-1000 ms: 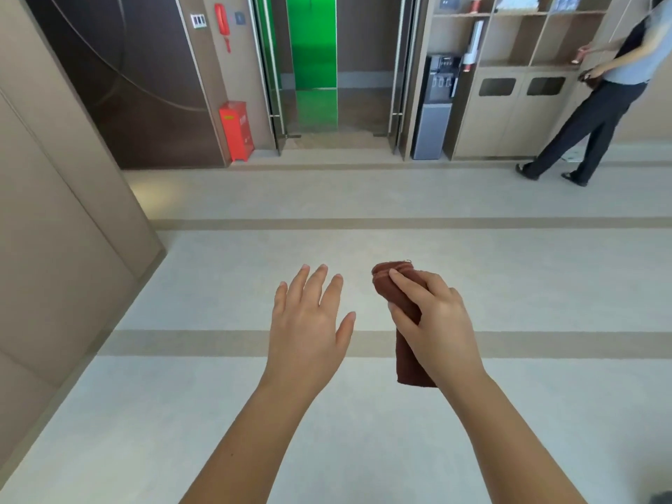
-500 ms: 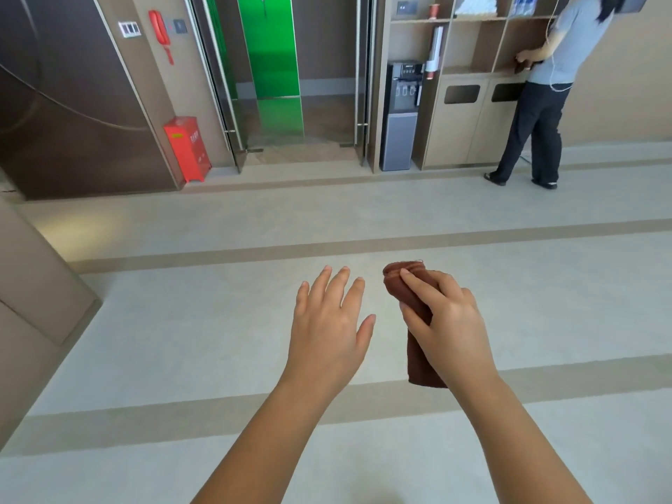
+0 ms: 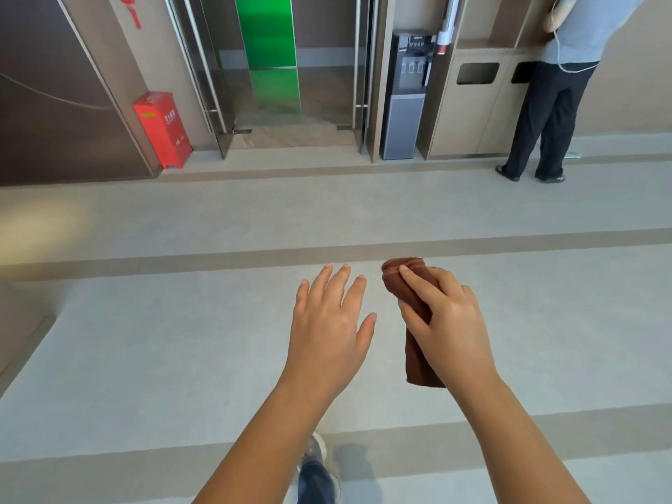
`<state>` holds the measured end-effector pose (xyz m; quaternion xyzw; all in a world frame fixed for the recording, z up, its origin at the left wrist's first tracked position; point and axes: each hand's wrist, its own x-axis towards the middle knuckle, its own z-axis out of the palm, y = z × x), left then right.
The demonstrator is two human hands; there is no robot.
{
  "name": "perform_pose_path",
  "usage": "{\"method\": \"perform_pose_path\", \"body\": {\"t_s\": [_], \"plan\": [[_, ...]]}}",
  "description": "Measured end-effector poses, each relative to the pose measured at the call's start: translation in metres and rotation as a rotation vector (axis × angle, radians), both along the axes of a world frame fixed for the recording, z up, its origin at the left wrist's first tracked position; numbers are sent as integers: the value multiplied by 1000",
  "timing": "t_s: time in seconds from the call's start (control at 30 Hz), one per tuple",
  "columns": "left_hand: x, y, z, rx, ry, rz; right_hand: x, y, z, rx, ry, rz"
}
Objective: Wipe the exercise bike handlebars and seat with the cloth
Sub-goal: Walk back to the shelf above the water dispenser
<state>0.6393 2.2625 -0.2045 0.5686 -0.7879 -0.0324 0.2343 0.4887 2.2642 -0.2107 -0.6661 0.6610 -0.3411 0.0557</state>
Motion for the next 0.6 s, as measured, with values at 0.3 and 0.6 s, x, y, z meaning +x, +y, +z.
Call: {"method": "perform_pose_path", "body": {"t_s": [0.3, 0.6], "plan": [[16, -225, 0, -76, -46, -46, 15, -220, 2, 32, 13, -58], [-5, -410, -3, -14, -67, -109, -5, -397, 0, 39, -31, -97]]}}
